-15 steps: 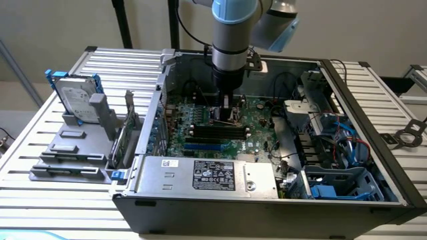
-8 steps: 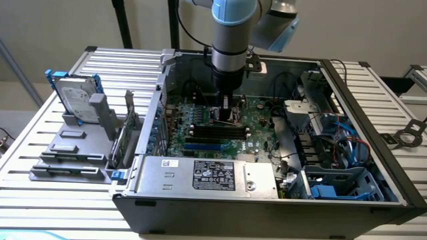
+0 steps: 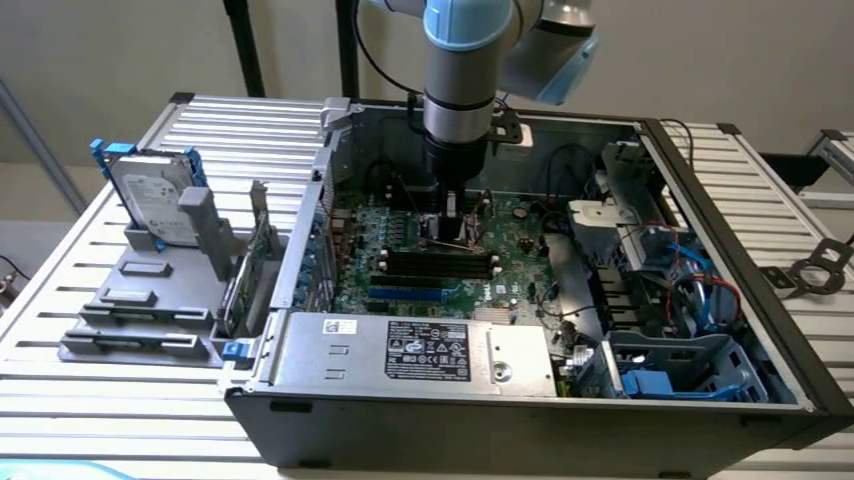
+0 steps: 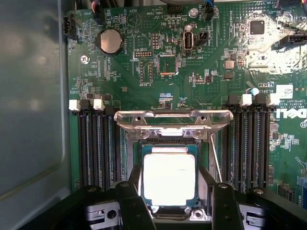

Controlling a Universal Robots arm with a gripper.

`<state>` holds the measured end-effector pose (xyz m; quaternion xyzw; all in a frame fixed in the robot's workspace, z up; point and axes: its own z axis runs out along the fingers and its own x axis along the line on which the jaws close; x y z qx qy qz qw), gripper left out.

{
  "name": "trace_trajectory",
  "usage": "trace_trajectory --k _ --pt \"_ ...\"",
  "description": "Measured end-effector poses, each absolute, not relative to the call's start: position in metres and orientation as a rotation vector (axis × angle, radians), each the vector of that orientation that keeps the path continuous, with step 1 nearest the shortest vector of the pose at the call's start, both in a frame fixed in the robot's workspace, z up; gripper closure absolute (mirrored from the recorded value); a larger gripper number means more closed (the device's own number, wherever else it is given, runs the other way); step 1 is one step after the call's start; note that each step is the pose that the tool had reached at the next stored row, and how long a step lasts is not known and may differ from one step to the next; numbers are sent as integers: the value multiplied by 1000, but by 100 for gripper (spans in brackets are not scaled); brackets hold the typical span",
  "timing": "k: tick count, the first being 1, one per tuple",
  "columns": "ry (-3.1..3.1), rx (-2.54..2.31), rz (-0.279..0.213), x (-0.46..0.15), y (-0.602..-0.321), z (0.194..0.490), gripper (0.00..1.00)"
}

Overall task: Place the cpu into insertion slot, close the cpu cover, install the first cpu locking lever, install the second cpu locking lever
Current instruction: 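Place the cpu into insertion slot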

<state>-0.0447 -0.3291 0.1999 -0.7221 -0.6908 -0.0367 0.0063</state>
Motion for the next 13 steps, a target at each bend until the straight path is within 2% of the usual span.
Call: trace_trajectory --k 13 --pt "-2171 -2269 -96 -45 -327 199 46"
